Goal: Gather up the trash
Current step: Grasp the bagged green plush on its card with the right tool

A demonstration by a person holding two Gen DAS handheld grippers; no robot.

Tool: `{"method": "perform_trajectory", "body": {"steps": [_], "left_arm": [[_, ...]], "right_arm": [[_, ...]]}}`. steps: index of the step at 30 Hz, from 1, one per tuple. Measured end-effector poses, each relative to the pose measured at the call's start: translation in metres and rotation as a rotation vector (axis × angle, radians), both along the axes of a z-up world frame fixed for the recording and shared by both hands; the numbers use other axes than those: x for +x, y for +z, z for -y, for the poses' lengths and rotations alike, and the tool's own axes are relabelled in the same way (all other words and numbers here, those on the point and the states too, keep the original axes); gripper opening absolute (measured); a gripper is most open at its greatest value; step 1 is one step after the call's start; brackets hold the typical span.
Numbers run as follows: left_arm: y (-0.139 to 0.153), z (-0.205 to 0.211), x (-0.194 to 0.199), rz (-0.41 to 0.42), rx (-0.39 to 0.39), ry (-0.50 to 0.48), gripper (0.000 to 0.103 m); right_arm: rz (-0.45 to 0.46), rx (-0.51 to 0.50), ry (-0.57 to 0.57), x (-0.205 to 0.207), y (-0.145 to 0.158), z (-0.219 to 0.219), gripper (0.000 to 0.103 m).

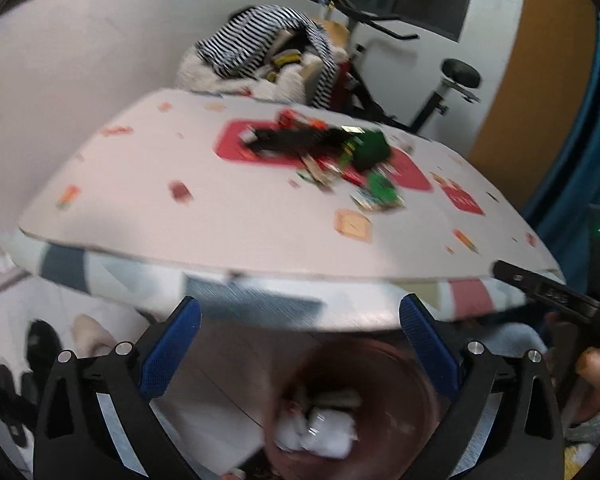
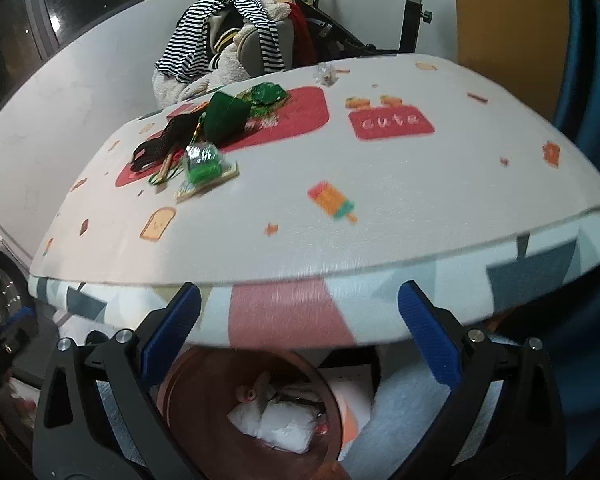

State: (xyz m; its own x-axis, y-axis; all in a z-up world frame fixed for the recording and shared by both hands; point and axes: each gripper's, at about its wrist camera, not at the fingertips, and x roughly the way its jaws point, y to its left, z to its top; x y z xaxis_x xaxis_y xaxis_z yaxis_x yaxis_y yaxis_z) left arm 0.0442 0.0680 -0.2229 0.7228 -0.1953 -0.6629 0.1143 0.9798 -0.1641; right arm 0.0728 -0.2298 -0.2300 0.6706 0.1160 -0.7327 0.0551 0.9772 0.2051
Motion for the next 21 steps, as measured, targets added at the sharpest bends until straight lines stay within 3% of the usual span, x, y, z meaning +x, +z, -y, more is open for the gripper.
{"method": "perform_trajectory", "body": {"steps": [5,8,16,21], "left_arm": [[0.027,-0.021,0.014,0.093,0.027,0.072,0.097],[0.039,-0.032,0.025,0.109,0.007,0.092,0.097],[0.052,-0.037,0.043,0.148,0.023,0.054,0.097],[0.037,-0.038,0.065,0.08,0.041,0.035,0.097]], "right_arm": [[0.089,-0.017,0.076,0.02,0.018,-0.006,0.097],[0.146,-0.053,0.107,0.034,0.025,-0.015,0.097],[0.025,-0.139,0.235,0.087,0.023,-0.04,0.097],[0.016,-0.135,0.29,0.117,0.011,-0.051,0.097]]}}
